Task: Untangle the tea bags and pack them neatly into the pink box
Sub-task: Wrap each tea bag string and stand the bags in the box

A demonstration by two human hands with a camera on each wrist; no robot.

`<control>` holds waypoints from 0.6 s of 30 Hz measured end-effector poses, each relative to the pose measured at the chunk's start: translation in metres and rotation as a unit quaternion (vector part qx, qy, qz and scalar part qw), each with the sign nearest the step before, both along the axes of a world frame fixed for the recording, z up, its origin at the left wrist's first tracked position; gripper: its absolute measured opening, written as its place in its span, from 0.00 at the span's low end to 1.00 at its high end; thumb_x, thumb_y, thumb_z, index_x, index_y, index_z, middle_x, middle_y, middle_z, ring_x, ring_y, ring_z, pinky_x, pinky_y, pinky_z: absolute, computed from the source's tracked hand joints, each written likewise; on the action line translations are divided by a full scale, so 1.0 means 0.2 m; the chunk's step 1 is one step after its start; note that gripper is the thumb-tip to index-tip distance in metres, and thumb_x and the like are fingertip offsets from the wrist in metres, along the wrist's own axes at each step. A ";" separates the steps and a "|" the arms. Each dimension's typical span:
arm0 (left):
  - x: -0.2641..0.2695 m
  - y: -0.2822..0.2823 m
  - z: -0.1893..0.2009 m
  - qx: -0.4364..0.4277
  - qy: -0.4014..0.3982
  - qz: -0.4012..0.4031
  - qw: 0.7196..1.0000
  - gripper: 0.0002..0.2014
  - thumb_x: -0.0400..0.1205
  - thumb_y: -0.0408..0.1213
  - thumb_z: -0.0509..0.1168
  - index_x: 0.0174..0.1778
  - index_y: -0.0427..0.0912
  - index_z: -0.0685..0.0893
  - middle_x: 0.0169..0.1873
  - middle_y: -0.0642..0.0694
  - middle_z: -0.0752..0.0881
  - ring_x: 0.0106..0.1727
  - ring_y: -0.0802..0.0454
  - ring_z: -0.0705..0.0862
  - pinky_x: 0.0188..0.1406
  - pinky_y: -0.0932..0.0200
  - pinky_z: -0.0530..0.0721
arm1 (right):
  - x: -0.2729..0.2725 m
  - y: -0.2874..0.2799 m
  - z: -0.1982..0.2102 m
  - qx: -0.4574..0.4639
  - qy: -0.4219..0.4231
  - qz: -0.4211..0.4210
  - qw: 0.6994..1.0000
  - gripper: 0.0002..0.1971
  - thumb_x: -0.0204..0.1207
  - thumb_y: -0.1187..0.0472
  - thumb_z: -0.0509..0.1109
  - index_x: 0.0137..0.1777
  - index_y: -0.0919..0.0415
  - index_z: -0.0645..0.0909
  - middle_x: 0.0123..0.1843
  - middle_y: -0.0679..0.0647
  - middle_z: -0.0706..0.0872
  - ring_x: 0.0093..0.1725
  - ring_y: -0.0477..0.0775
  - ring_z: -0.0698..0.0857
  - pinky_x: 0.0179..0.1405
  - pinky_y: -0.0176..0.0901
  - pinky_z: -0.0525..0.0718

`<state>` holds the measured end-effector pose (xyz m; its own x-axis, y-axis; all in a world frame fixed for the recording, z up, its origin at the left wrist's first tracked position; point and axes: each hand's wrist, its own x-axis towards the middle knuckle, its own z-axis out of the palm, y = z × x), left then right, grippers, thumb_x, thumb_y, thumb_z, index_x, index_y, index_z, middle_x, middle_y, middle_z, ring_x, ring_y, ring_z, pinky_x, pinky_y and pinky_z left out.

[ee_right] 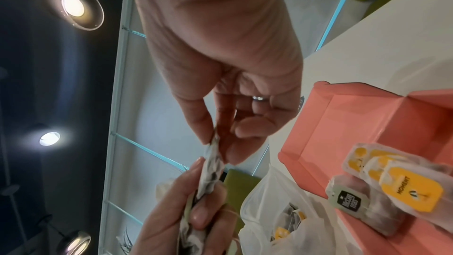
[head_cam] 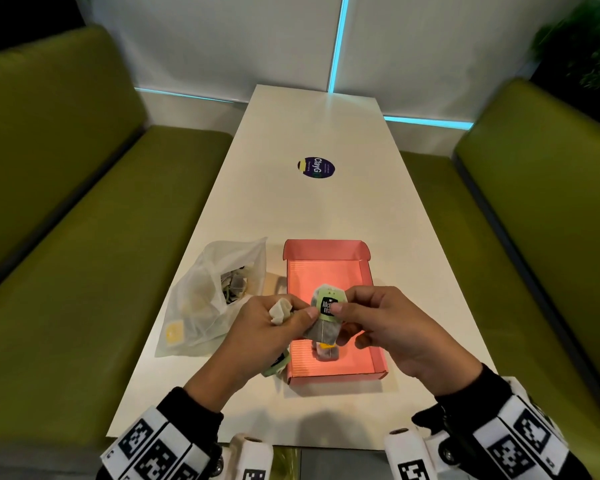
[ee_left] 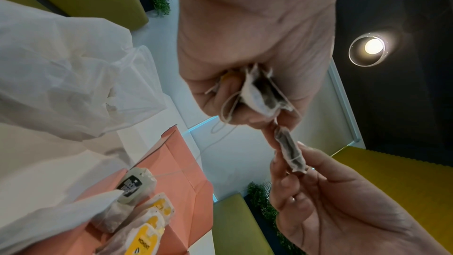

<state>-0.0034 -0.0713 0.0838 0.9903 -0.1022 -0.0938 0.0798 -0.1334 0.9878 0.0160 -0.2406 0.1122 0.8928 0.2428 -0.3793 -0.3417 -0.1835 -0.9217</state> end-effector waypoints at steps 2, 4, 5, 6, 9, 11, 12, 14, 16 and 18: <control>0.00 -0.01 0.00 0.007 -0.008 0.013 1.000 0.09 0.78 0.35 0.69 0.32 0.47 0.86 0.24 0.58 0.86 0.29 0.66 0.82 0.29 0.74 0.77 | 0.00 0.01 -0.01 -0.004 -0.011 -0.015 1.000 0.05 0.74 0.66 0.71 0.37 0.64 0.83 0.29 0.55 0.84 0.24 0.49 0.81 0.21 0.32 0.74; -0.01 -0.01 -0.02 0.014 -0.036 0.058 0.998 0.07 0.76 0.37 0.71 0.32 0.51 0.86 0.27 0.57 0.87 0.32 0.65 0.83 0.30 0.72 0.78 | -0.01 0.01 -0.02 -0.001 -0.021 -0.036 0.999 0.05 0.73 0.66 0.72 0.35 0.63 0.83 0.27 0.53 0.84 0.24 0.48 0.81 0.21 0.32 0.74; -0.01 -0.01 -0.02 0.020 -0.052 0.085 0.995 0.08 0.74 0.38 0.73 0.31 0.52 0.85 0.28 0.56 0.87 0.31 0.65 0.83 0.30 0.70 0.79 | -0.01 0.01 -0.02 0.002 -0.025 -0.045 0.999 0.05 0.73 0.66 0.72 0.35 0.63 0.84 0.26 0.53 0.85 0.24 0.48 0.81 0.20 0.32 0.74; -0.01 -0.01 -0.02 0.028 -0.065 0.107 0.992 0.08 0.72 0.38 0.75 0.29 0.52 0.84 0.26 0.55 0.86 0.29 0.64 0.82 0.28 0.69 0.78 | -0.01 0.02 -0.02 0.003 -0.029 -0.053 0.998 0.05 0.72 0.66 0.73 0.36 0.63 0.84 0.26 0.52 0.85 0.23 0.48 0.81 0.20 0.32 0.74; -0.04 -0.03 -0.01 0.034 -0.088 0.107 0.990 0.12 0.68 0.37 0.78 0.26 0.47 0.81 0.17 0.58 0.80 0.22 0.63 0.77 0.23 0.71 0.73 | -0.01 0.02 -0.03 -0.004 -0.042 -0.065 0.997 0.04 0.73 0.64 0.73 0.37 0.61 0.85 0.26 0.51 0.86 0.24 0.47 0.81 0.22 0.32 0.75; -0.05 -0.04 -0.01 0.050 -0.098 0.089 0.990 0.11 0.67 0.38 0.79 0.26 0.48 0.82 0.16 0.59 0.79 0.20 0.63 0.74 0.23 0.72 0.71 | -0.01 0.03 -0.04 -0.007 -0.050 -0.071 0.996 0.05 0.73 0.64 0.73 0.36 0.60 0.85 0.26 0.51 0.85 0.24 0.46 0.81 0.22 0.32 0.74; -0.05 -0.05 -0.01 0.063 -0.102 0.085 0.989 0.10 0.68 0.38 0.79 0.27 0.50 0.84 0.16 0.60 0.79 0.20 0.63 0.74 0.23 0.73 0.71 | -0.01 0.03 -0.04 -0.004 -0.054 -0.074 0.996 0.05 0.73 0.64 0.73 0.36 0.60 0.85 0.26 0.51 0.85 0.24 0.46 0.80 0.22 0.32 0.74; -0.05 -0.06 -0.01 0.084 -0.104 0.089 0.987 0.09 0.68 0.40 0.78 0.28 0.53 0.85 0.17 0.61 0.81 0.21 0.63 0.77 0.23 0.73 0.72 | -0.02 0.04 -0.05 0.006 -0.061 -0.079 0.995 0.05 0.73 0.65 0.72 0.36 0.61 0.85 0.26 0.53 0.84 0.24 0.46 0.79 0.21 0.32 0.73; -0.04 -0.06 -0.02 0.096 -0.100 0.097 0.986 0.10 0.69 0.41 0.78 0.27 0.57 0.84 0.21 0.61 0.84 0.24 0.62 0.80 0.24 0.69 0.77 | -0.02 0.04 -0.05 0.015 -0.066 -0.080 0.994 0.05 0.74 0.65 0.72 0.37 0.62 0.86 0.27 0.54 0.84 0.24 0.45 0.79 0.22 0.32 0.73; -0.04 -0.07 -0.02 0.108 -0.096 0.103 0.984 0.11 0.70 0.41 0.77 0.27 0.59 0.84 0.25 0.60 0.87 0.28 0.60 0.83 0.28 0.64 0.80 | -0.02 0.04 -0.05 0.026 -0.069 -0.080 0.994 0.04 0.74 0.65 0.72 0.38 0.62 0.86 0.28 0.55 0.84 0.24 0.45 0.79 0.22 0.32 0.73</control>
<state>-0.0115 -0.0851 0.0802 0.9894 0.1050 0.1003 -0.0587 -0.3429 0.9375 0.0113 -0.2329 0.1018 0.9644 0.1093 -0.2408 -0.2319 -0.0888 -0.9687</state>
